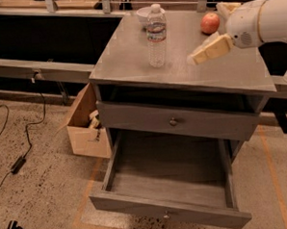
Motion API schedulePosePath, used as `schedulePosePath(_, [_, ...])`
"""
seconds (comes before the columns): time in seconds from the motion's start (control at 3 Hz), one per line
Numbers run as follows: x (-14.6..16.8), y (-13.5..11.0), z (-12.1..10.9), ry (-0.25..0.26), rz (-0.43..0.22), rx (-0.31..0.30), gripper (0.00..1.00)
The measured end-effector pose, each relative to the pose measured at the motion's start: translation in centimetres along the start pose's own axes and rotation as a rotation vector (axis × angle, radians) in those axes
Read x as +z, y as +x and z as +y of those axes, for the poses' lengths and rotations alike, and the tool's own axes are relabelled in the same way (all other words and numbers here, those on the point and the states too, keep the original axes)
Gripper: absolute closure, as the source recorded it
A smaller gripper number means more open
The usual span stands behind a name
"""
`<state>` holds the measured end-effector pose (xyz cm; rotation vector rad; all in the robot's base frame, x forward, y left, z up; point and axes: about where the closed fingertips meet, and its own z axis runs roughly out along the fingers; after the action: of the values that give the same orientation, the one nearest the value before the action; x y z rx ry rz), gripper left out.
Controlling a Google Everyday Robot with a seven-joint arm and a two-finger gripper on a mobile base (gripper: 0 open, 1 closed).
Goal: Place water bottle into middle drawer
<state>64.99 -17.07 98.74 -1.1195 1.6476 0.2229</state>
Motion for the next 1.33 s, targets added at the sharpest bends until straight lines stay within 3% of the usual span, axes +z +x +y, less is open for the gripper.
schedulePosePath(0.33, [5.5, -0.7, -3.2, 0.086, -0.051, 0.019, 0.00])
schedulePosePath(0.67, [6.5, -1.2, -4.1, 0.116, -0.060, 0.042, 0.00])
schedulePosePath(1.0, [6.5, -1.1, -4.0, 0.114, -0.059, 0.041, 0.00])
schedulePosePath(1.33, [7.8, 1.0, -3.2, 0.097, -0.085, 0.095, 0.00])
